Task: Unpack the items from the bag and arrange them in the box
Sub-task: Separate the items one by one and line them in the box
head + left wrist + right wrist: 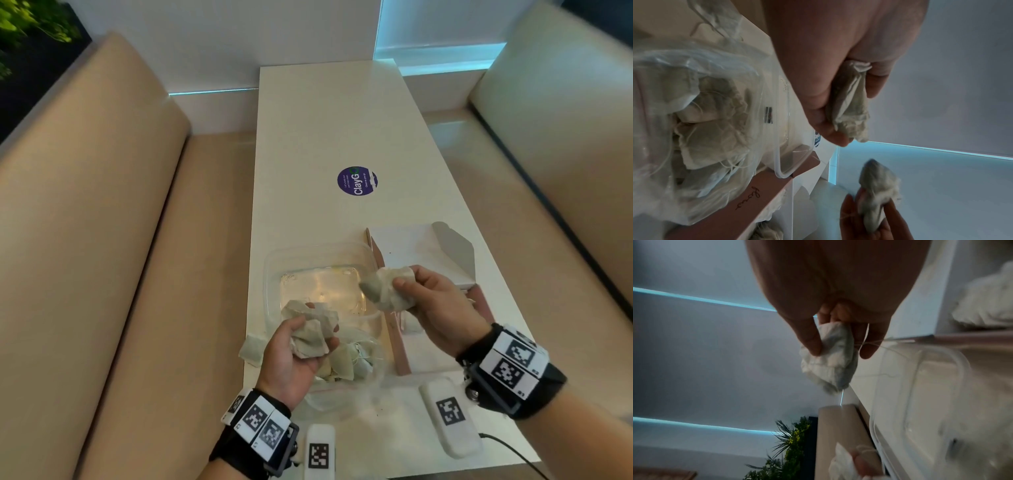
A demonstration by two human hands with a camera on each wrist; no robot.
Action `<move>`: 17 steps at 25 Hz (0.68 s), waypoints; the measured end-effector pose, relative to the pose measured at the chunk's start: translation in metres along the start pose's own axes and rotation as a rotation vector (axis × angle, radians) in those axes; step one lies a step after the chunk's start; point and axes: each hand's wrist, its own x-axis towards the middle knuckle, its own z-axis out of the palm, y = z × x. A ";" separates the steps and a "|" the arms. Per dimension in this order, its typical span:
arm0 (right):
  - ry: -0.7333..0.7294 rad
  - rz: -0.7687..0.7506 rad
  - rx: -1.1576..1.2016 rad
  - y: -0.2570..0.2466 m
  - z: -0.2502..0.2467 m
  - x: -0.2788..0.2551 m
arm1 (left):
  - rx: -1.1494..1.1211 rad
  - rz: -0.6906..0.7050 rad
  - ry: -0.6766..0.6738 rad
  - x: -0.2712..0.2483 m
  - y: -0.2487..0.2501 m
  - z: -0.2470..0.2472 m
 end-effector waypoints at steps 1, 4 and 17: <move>-0.003 -0.037 -0.052 -0.003 -0.004 -0.002 | -0.033 -0.004 -0.017 0.000 0.001 0.000; -0.102 -0.081 -0.225 -0.005 -0.008 -0.010 | -0.093 -0.014 -0.050 0.001 0.002 0.003; -0.120 0.057 -0.574 0.026 0.028 -0.004 | 0.050 -0.056 -0.053 -0.003 -0.004 0.003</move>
